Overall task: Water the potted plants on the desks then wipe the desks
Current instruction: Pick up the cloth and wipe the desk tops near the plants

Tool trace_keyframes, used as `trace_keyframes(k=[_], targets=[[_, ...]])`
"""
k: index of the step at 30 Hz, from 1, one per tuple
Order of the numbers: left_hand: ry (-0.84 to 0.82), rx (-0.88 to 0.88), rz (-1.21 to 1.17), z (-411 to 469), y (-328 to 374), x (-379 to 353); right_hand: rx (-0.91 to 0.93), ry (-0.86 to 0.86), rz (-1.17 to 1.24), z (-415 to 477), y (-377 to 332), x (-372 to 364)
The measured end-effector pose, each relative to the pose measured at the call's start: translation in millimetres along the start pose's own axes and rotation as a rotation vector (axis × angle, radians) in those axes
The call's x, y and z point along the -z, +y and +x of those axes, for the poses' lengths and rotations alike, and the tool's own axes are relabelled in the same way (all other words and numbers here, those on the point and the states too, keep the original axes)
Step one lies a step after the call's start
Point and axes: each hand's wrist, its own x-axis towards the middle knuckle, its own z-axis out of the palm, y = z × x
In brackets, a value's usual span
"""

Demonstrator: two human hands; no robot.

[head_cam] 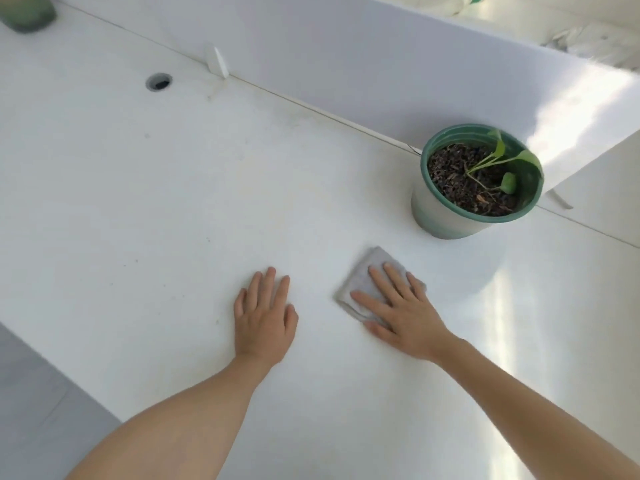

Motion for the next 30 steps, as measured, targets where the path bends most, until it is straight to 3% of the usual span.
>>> trace_keyframes(k=[2,5,7,11,14,17,20,22,27,30], targets=[[-0.003,0.004,0.005,0.3,-0.2,-0.9,-0.185,0.034,0.026,-47.5,45.1,-0.7],[-0.012,0.005,0.027,-0.1,0.5,-0.7,-0.751,0.103,0.177,-77.9,109.0,18.4],[-0.018,0.012,0.030,0.2,0.5,-1.4,-0.993,0.108,0.270,-69.9,130.8,31.2],[-0.021,0.015,0.009,0.9,1.8,-0.8,-1.141,0.184,0.374,-41.6,108.4,34.6],[-0.006,0.003,-0.007,0.8,1.2,-1.5,-1.053,0.157,0.308,-44.1,49.1,19.8],[0.026,0.002,-0.012,1.2,1.6,-3.4,-0.659,0.064,0.195,-29.2,-16.6,11.9],[0.036,0.000,-0.016,1.6,1.1,-3.3,-0.362,0.025,0.085,23.6,-28.3,18.8],[0.037,0.003,-0.018,1.7,1.7,-3.0,-0.335,0.049,0.143,74.4,-12.6,33.9],[0.055,-0.019,-0.026,1.8,0.1,-6.2,-0.575,0.067,0.282,156.4,8.8,56.4],[0.040,-0.022,-0.024,2.6,0.2,-6.1,-0.380,0.076,0.235,135.5,-26.4,44.7]])
